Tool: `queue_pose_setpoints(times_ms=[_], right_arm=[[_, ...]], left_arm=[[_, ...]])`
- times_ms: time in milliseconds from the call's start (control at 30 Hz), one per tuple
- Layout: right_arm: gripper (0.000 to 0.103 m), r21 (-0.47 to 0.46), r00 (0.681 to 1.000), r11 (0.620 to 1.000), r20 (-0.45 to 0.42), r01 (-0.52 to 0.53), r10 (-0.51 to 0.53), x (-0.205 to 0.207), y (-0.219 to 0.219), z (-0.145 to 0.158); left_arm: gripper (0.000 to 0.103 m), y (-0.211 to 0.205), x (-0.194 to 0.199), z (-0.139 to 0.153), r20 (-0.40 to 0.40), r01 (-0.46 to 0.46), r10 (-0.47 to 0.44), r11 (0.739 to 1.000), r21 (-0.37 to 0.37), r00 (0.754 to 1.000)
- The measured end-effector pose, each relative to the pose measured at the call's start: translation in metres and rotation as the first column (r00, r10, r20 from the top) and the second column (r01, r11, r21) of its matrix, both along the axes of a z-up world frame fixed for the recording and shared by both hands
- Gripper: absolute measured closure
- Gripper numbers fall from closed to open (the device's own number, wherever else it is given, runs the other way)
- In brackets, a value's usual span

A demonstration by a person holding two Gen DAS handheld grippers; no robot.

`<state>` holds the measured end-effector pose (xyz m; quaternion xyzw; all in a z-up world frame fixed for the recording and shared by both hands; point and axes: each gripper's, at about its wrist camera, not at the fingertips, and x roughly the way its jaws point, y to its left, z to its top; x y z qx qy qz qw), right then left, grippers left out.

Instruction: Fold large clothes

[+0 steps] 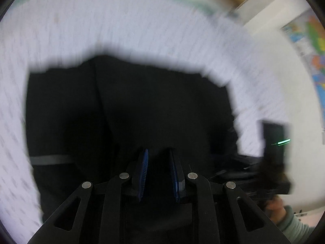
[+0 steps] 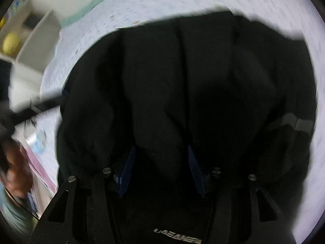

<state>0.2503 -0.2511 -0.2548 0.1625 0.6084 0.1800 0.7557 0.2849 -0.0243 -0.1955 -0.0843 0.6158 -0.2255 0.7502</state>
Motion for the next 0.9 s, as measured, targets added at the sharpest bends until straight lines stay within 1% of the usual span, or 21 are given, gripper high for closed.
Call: queue_pose_setpoints(times_ms=[33,67,133,200,267,300,333,400,433,467,500,533,567,600,633,667,700,733,767,833,900], right_arm=[[0.049,0.025,0.999,0.999,0.002,0.033,-0.033,-0.004,-0.005,-0.002],[0.049,0.033,0.999,0.998,0.000,0.048,-0.048,-0.008,-0.008,-0.003],[0.050,0.019,0.999,0.999,-0.005,0.039,-0.039,-0.010,-0.009,0.001],[0.049,-0.033,1.000,0.999,0.020,0.005,-0.004,-0.015,-0.006,0.016],[0.046,-0.110,0.994,0.994,0.106,-0.026,0.038,-0.029,-0.007,0.049],[0.046,-0.126,0.990,0.991,0.129,-0.035,0.051,-0.031,-0.010,0.056],[0.044,-0.136,0.984,0.990,0.163,-0.045,0.067,-0.036,-0.013,0.069],[0.038,-0.120,0.975,0.991,0.208,-0.058,0.082,-0.047,-0.013,0.087],[0.035,-0.111,0.968,0.992,0.235,-0.062,0.087,-0.052,-0.011,0.094],[0.034,-0.115,0.963,0.991,0.254,-0.064,0.092,-0.055,-0.008,0.097],[0.034,-0.123,0.960,0.990,0.262,-0.066,0.096,-0.058,-0.006,0.094],[0.034,-0.140,0.957,0.988,0.271,-0.069,0.105,-0.059,-0.001,0.090],[0.034,-0.157,0.954,0.985,0.274,-0.077,0.119,-0.059,0.004,0.082],[0.034,-0.169,0.955,0.982,0.269,-0.083,0.127,-0.056,0.009,0.076],[0.034,-0.198,0.958,0.976,0.251,-0.090,0.139,-0.057,0.013,0.062],[0.034,-0.223,0.961,0.970,0.235,-0.093,0.146,-0.056,0.017,0.052],[0.034,-0.246,0.964,0.964,0.215,-0.103,0.158,-0.054,0.018,0.035],[0.034,-0.253,0.966,0.960,0.194,-0.116,0.168,-0.055,0.018,0.019],[0.034,-0.242,0.969,0.963,0.186,-0.118,0.166,-0.058,0.017,0.004],[0.032,-0.220,0.963,0.971,0.231,-0.090,0.142,-0.063,0.013,-0.001],[0.028,-0.206,0.951,0.976,0.281,-0.070,0.128,-0.068,0.012,-0.006]], left_arm=[[0.081,-0.004,-0.001,-0.020,-0.028,0.008,-0.007,0.999,0.035,1.000],[0.081,-0.004,-0.002,-0.029,-0.029,0.006,-0.004,0.999,0.043,1.000],[0.081,0.003,-0.003,-0.027,-0.034,-0.018,0.018,1.000,0.005,0.999],[0.081,0.010,-0.004,-0.008,-0.009,-0.019,0.019,1.000,-0.017,1.000],[0.081,0.012,-0.013,0.021,0.071,0.015,-0.016,1.000,0.006,0.997],[0.081,0.013,-0.017,0.033,0.102,0.031,-0.032,0.999,0.011,0.994],[0.081,0.012,-0.024,0.050,0.137,0.055,-0.054,0.998,-0.002,0.989],[0.079,0.010,-0.033,0.067,0.175,0.081,-0.073,0.996,-0.045,0.982],[0.074,0.008,-0.038,0.073,0.194,0.097,-0.080,0.992,-0.078,0.978],[0.068,0.006,-0.043,0.074,0.212,0.111,-0.085,0.988,-0.111,0.974],[0.066,0.004,-0.046,0.072,0.222,0.120,-0.088,0.984,-0.133,0.971],[0.065,0.001,-0.049,0.062,0.225,0.134,-0.097,0.979,-0.154,0.970],[0.065,-0.001,-0.051,0.050,0.207,0.142,-0.108,0.977,-0.156,0.972],[0.065,-0.002,-0.049,0.032,0.165,0.137,-0.111,0.978,-0.154,0.980],[0.065,-0.001,-0.044,0.001,0.072,0.096,-0.086,0.983,-0.157,0.994],[0.066,0.004,-0.037,-0.022,0.002,0.066,-0.067,0.983,-0.173,0.998],[0.067,0.010,-0.033,-0.043,-0.056,0.040,-0.053,0.977,-0.208,0.997],[0.074,0.018,-0.030,-0.058,-0.072,0.023,-0.043,0.966,-0.256,0.996],[0.079,0.023,-0.029,-0.063,-0.071,0.020,-0.041,0.960,-0.280,0.997],[0.080,0.029,-0.030,-0.068,-0.045,0.028,-0.045,0.946,-0.323,0.998],[0.080,0.025,-0.033,-0.069,0.001,0.051,-0.053,0.947,-0.316,0.999]])
